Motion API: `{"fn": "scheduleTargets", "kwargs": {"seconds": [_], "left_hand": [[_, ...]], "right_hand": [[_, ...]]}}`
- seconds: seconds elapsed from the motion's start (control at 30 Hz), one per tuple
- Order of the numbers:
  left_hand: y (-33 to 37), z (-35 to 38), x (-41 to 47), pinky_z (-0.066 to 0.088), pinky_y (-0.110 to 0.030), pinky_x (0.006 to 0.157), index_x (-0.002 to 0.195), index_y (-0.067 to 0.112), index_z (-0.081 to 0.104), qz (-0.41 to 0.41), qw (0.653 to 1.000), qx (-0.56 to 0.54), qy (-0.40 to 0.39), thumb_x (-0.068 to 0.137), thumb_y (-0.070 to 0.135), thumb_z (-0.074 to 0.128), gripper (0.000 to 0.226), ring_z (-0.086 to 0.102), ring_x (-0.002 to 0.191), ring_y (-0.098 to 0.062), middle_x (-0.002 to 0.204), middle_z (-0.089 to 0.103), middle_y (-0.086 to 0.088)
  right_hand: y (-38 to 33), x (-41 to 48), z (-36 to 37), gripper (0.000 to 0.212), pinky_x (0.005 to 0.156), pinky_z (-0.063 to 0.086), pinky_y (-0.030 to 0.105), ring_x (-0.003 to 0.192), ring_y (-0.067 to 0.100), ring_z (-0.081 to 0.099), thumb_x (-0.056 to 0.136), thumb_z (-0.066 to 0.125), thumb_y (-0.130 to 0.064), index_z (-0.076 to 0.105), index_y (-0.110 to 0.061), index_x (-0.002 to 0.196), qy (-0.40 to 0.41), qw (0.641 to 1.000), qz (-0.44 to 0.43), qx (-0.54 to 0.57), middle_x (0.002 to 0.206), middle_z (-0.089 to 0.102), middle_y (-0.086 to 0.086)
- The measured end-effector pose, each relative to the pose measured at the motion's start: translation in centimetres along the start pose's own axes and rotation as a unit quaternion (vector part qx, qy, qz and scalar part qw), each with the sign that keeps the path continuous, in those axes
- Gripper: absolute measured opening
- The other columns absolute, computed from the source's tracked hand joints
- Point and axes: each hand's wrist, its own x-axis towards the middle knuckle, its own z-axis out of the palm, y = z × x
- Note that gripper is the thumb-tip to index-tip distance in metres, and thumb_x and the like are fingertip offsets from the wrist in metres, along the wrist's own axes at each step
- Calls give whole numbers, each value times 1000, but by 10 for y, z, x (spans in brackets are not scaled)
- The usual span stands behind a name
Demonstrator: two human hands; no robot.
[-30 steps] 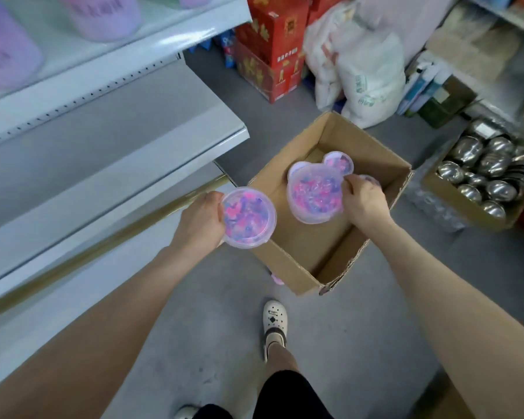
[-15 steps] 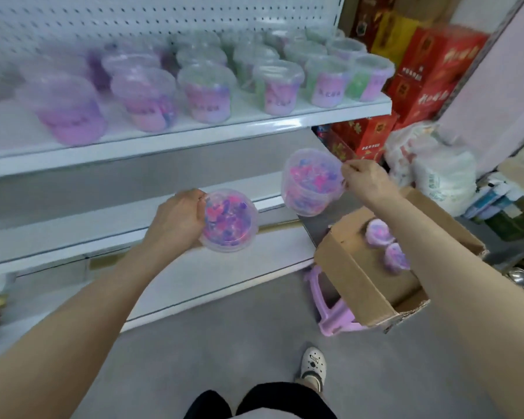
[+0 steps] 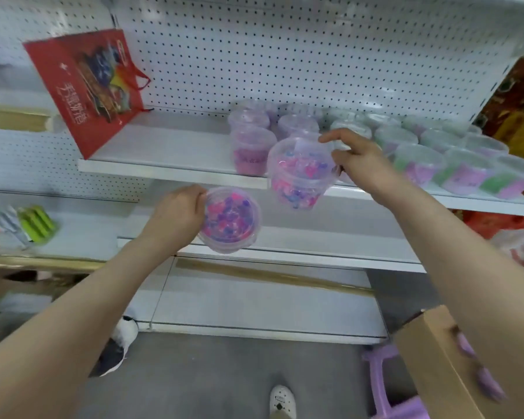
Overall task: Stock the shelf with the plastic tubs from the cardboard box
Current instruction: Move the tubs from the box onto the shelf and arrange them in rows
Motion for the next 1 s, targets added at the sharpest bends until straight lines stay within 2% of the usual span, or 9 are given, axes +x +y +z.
{"fn": "scheduleTargets", "kwargs": {"seconds": [0.13,0.23,0.37,0.5,0.57,0.63,0.7,0.9,1.0], "left_hand": [[-28,-22,15,37,-36,71,106,6,62,-57,997,29,30,98,18,38,29,58,90,-36,97,66,-19],[-52,-34,33,42,-39,72,102,6,63,-79,995,34,53,98,21,40,27,60,88,-38,93,67,-19],[-79,-43,69,45,-39,72,102,5,64,-109,991,27,76,99,21,41,28,61,87,-37,92,67,-19],[-105,-41,112,45,-40,70,103,4,64,-138,987,38,79,99,23,42,30,61,84,-38,90,67,-21],[-117,-37,133,46,-39,71,104,4,64,-155,984,44,78,99,24,41,30,61,86,-38,93,68,-21],[-128,-30,153,45,-38,72,105,5,64,-171,981,50,69,100,26,40,32,61,88,-37,96,68,-20],[-136,-24,171,43,-36,70,106,5,63,-186,980,54,54,100,26,38,33,60,88,-37,96,67,-19],[-153,-3,211,37,-33,65,103,6,63,-219,974,34,42,100,26,39,31,60,84,-35,87,67,-17],[-158,5,224,46,-37,69,102,7,62,-244,969,21,25,100,26,37,31,62,80,-36,81,67,-18]], "right_hand": [[-44,57,39,36,65,47,34,62,19,55,85,44,-10,64,-40,92,-29,998,-49,34,91,65,6],[-66,103,72,33,62,42,34,61,23,51,84,43,-10,62,-36,91,-38,996,-44,62,66,60,4],[-83,169,114,29,67,44,30,65,22,57,86,43,-10,61,-28,99,-44,994,-34,90,62,60,3],[-89,232,153,30,48,37,21,62,17,60,90,41,-12,61,-24,109,-59,996,-21,59,66,63,2],[-91,262,171,31,55,43,19,62,15,63,89,42,-11,62,-22,111,-71,997,-20,29,72,66,2],[-89,291,190,34,81,51,26,90,22,67,88,47,-10,62,-24,115,-88,996,-11,-21,99,70,7],[-85,316,205,37,98,47,31,115,25,59,87,52,-10,62,-25,119,-89,993,11,-71,125,63,6],[-66,360,236,31,85,48,31,112,30,59,88,53,-4,61,-11,117,-96,983,13,-159,119,64,11],[-58,367,236,29,86,51,35,108,31,62,82,57,0,66,-1,109,-155,970,-46,-181,113,67,15]]}}
